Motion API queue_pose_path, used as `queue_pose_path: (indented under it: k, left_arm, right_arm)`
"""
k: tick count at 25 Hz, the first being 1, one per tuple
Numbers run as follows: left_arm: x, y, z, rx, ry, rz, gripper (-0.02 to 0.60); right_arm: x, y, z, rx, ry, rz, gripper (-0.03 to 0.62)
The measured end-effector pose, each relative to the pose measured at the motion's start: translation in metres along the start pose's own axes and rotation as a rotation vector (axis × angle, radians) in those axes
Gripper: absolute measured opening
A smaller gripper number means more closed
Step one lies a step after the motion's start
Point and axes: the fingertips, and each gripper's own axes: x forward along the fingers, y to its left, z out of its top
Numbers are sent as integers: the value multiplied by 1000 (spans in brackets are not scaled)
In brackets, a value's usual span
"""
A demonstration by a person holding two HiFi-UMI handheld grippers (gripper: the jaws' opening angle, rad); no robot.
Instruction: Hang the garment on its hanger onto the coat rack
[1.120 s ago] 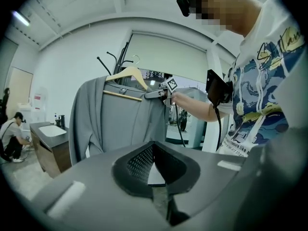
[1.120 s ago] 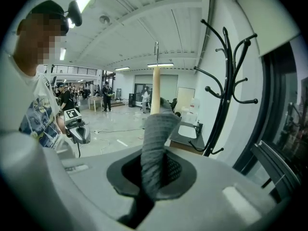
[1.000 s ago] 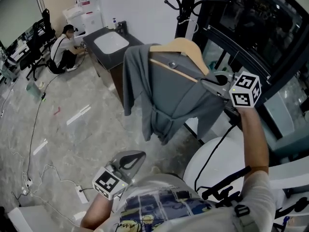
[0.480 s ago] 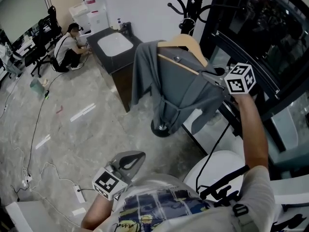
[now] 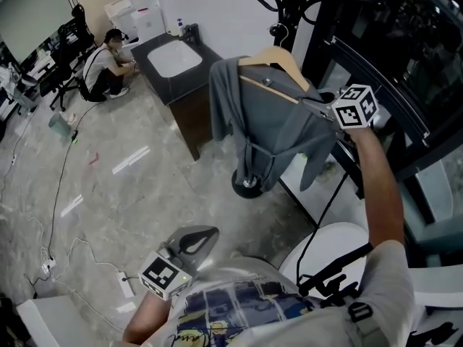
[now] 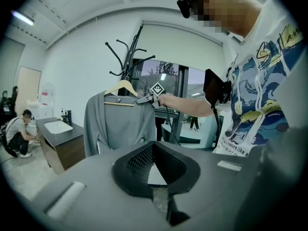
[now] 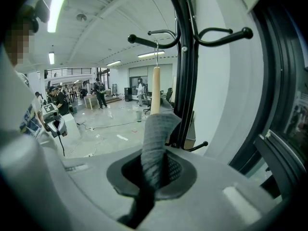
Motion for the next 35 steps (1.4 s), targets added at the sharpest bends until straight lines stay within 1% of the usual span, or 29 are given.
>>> queue_pose_path:
  k: [7, 10, 12, 14, 15, 19, 20, 23, 26, 29, 33, 35]
  left_arm:
    - [-7, 2, 2, -6, 12, 9, 3]
    - [-12, 0, 2, -7, 13, 6, 3]
    - [-16, -2, 2, -5, 18, 5, 3]
    - [-23, -6, 0, -2, 16, -2, 3]
    - [-26, -8, -1, -2, 15, -6, 3]
    - [-43, -16, -7, 3, 10, -11, 3]
    - [-48, -18, -9, 3, 7, -12, 3]
    - [-67, -26, -12, 4, -1, -15, 3]
    - [-86, -33, -19, 10, -6, -30, 3]
    - [-103, -43, -22, 19, -11, -54, 3]
    - [-127, -56, -36, 38, -15, -102, 3]
    - [-140, -61, -37, 38, -14, -109, 3]
  right_arm:
    - [7, -2, -6, 26, -19, 6, 12]
    - [8, -2, -6, 21, -25, 7, 17]
    - [9, -2, -5, 12, -28, -7, 25]
    - [8, -1, -7, -5, -26, -35, 37]
    - [7, -1, -8, -12, -26, -51, 56]
    - [-7, -3, -4, -31, -41, -154, 165]
    - [-14, -3, -4, -33, -45, -187, 180]
    - [-38, 4, -5, -28, -76, -272, 181]
    - [-61, 25, -7, -18, -111, -334, 181]
    - [-77, 57, -17, -16, -115, -376, 179]
    - [-90, 117, -33, -41, -113, -421, 179]
    - [-95, 151, -39, -58, -129, -435, 176]
